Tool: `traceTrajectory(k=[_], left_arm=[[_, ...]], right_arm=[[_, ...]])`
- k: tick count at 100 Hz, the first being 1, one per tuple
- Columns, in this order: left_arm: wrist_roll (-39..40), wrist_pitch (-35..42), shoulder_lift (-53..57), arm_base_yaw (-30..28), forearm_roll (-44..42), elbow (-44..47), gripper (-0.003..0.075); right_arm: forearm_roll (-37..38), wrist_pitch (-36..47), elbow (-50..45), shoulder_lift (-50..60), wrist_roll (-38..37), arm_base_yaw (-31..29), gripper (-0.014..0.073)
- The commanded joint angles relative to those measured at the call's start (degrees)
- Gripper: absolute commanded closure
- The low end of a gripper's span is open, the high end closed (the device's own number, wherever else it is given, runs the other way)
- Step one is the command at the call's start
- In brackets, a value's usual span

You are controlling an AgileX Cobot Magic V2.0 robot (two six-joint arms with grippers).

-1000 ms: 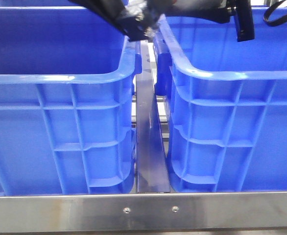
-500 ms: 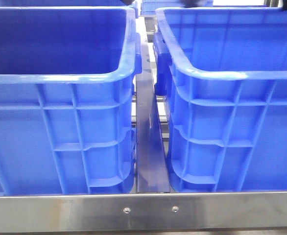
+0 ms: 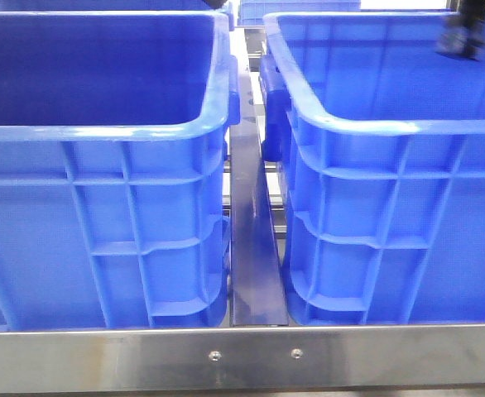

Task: Pick red and yellow buttons and place in box
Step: 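Carry the red button with the right gripper over the other bin, then lower the red button into the bin and open the right gripper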

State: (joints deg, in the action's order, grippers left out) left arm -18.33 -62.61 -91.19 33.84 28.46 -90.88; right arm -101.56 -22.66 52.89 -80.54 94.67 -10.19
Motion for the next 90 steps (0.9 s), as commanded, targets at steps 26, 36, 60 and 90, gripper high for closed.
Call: traceTrajectory(k=[26,36,60,90], left_arm=[[0.1,1.5,2.6,0.4,2.2,-2.0,0.0247],[0.1,1.6,2.6,0.4,2.2,-2.0,0.0247],[0.1,1.6,2.6,0.4,2.2,-2.0,0.0247],[0.1,1.7,2.6,0.4,2.2,-2.0,0.0247]], right_arm=[[-3.7,4.6,4.4,-6.7,6.1,-0.4,0.0231],[-3.7,4.6,7.0,-10.6,6.1,-0.4,0.0231],[-3.7,7.1,12.0,-17.8,6.1,-0.4,0.0231],[-3.7,8.6,12.7,-20.5,6.1,-0.4,0.0231]])
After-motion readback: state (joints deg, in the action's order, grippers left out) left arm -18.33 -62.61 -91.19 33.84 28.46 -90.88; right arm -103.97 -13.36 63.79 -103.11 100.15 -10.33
